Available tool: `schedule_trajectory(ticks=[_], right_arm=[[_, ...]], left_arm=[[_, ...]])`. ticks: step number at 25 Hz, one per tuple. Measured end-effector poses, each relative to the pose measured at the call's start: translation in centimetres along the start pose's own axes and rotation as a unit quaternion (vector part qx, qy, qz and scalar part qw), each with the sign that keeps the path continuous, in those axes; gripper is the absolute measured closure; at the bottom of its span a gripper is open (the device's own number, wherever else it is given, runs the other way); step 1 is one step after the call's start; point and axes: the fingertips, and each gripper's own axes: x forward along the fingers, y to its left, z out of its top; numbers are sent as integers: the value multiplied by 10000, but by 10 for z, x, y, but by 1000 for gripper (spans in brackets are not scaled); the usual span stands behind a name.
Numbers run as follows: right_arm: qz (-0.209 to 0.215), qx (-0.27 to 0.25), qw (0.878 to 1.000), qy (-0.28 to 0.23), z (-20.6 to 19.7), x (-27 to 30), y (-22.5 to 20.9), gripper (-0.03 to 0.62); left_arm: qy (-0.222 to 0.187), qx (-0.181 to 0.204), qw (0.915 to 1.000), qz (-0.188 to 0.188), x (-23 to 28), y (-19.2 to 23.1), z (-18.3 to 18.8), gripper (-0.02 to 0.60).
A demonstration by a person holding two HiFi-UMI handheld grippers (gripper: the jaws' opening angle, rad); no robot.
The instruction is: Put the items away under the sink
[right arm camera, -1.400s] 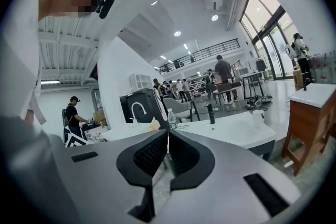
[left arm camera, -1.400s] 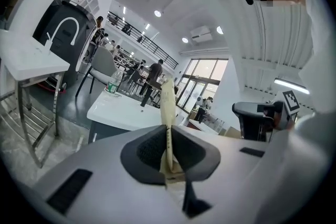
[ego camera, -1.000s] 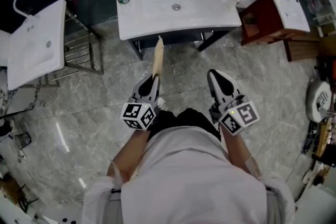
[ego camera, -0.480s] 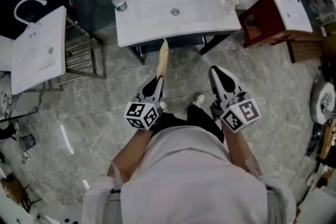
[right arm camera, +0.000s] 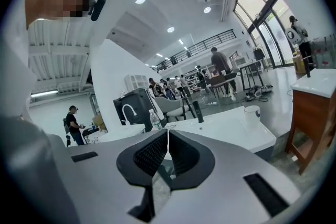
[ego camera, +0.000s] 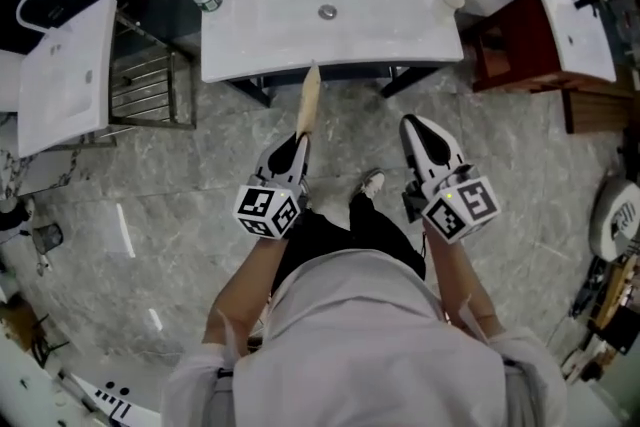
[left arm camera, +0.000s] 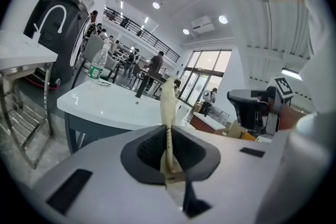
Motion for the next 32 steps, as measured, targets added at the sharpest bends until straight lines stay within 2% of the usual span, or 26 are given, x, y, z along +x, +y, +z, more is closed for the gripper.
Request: schedule_trajectory(ticks=[7,13,18,23,27,32], right_arm=[[75,479,9987,140,-33,24,-59,560],[-50,500,9982,332,-72,41,-98,560],[-218,546,9976,353,-100,51,-110,560],[-229,571,9971,441,-137,66,-112,560],[-403,556,9966,446,-160,73,-118,560],[-443,157,9975,526,-189,78,-128,560]], left_arm=[[-4,268,9993,251,57,-2,-14,557],[242,233,9993,183,78,12,-61,557],[781,289,9965,53,84,26,-117,557],[1199,395,9919,146,99,55,-164,557],[1330,400,9896,374,111,88,-185,557],[1304,461,9892,487,130,114,-203,557]])
